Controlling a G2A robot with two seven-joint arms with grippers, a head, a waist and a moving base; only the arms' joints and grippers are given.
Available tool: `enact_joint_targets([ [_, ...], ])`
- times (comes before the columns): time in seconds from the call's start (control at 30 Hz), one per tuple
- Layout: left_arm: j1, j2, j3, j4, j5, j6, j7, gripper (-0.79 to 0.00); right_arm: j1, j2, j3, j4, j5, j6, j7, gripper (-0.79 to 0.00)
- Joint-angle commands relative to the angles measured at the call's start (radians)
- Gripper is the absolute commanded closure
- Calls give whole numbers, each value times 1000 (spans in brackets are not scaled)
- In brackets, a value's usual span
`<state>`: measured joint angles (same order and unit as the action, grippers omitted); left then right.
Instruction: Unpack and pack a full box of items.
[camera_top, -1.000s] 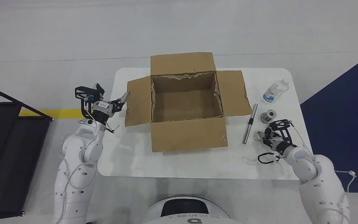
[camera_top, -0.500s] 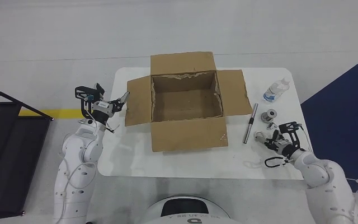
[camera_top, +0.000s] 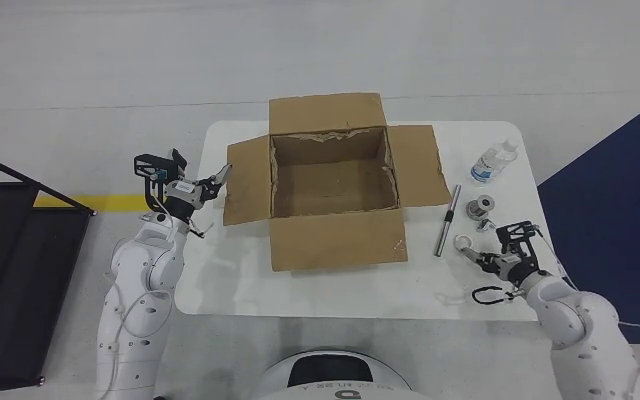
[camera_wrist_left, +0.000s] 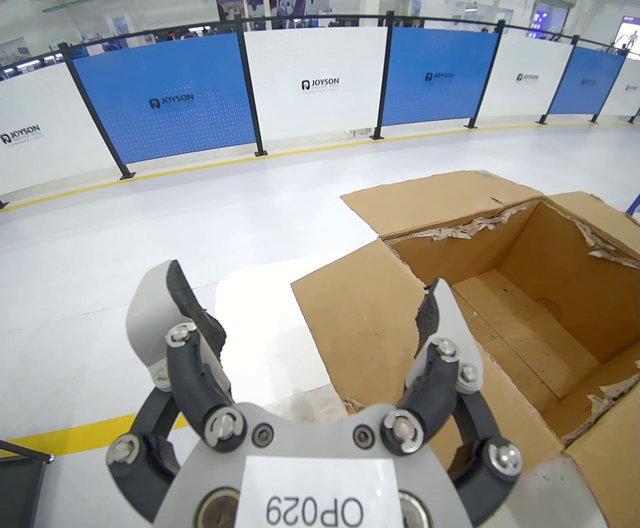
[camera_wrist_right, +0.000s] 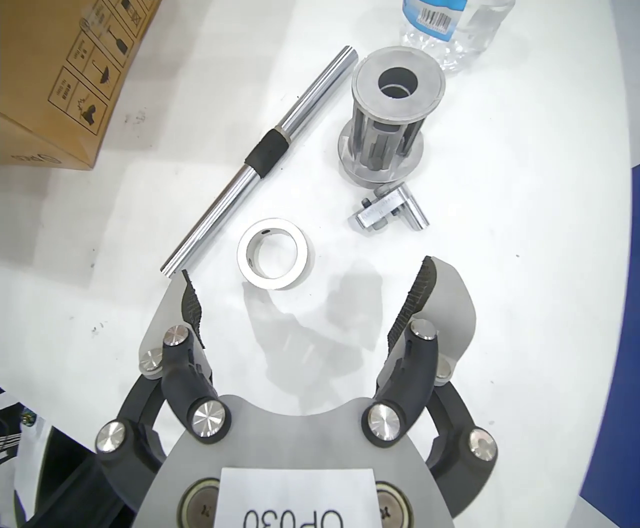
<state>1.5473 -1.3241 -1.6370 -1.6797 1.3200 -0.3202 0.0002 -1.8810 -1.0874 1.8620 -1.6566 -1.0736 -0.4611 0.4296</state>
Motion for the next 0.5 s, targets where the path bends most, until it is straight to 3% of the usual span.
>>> enact_joint_targets([
  [0.0, 0, 0, 0, 0, 0, 0, 0, -785, -15, -1, -3, -30, -25, 28, 8, -369],
  [0.47, 0, 0, 0, 0, 0, 0, 0, -785, 90, -2, -101, -4, -95, 125, 145, -339],
])
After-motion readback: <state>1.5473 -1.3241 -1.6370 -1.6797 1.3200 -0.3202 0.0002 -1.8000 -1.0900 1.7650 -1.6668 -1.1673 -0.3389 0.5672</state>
